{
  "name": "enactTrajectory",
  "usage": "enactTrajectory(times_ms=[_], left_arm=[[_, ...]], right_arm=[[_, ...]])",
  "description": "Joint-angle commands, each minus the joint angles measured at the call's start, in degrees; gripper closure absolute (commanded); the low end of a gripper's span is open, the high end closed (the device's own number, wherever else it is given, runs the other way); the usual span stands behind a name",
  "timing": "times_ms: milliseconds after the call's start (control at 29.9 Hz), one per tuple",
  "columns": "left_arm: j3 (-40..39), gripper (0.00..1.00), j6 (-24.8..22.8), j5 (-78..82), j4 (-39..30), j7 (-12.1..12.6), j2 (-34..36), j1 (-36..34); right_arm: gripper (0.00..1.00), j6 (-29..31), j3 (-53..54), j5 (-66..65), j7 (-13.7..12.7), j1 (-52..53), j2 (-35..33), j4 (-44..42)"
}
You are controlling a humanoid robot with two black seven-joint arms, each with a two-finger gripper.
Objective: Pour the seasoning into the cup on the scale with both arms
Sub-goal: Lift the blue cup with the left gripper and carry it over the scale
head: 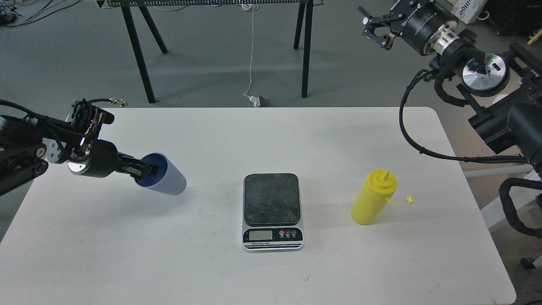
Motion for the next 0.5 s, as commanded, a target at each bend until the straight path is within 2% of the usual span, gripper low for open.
enactTrajectory(times_ms=[0,134,234,301,468], left_arm=[[-0.13,0.96,0.00,-2.09,-0.47,0.00,-3.30,-5.14],[0.22,0.96,0.00,-2.09,-0.47,0.00,-12.27,-6.91],[0.57,0.95,0.00,-1.66,-0.47,0.00,-17.36,-6.74],[1.27,0.95,0.00,-0.96,-0.38,0.00,-21.31,-6.65],[4.17,0.95,0.00,0.37,0.76,0.00,-28.36,-6.74]], right_arm=[[0.00,0.00,-0.05,0.00,0.00,0.29,1.67,-0.05],[0.00,0.00,-0.05,-0.09,0.00,2.14,3.43,-0.32],[0.00,-7.32,-0.23,-0.09,0.00,3.72,5.54,-0.40],[0.00,-9.88,-0.23,-0.09,0.00,4.07,6.24,-0.41],[0.00,-10.86,-0.14,-0.09,0.09,4.07,6.42,-0.32]])
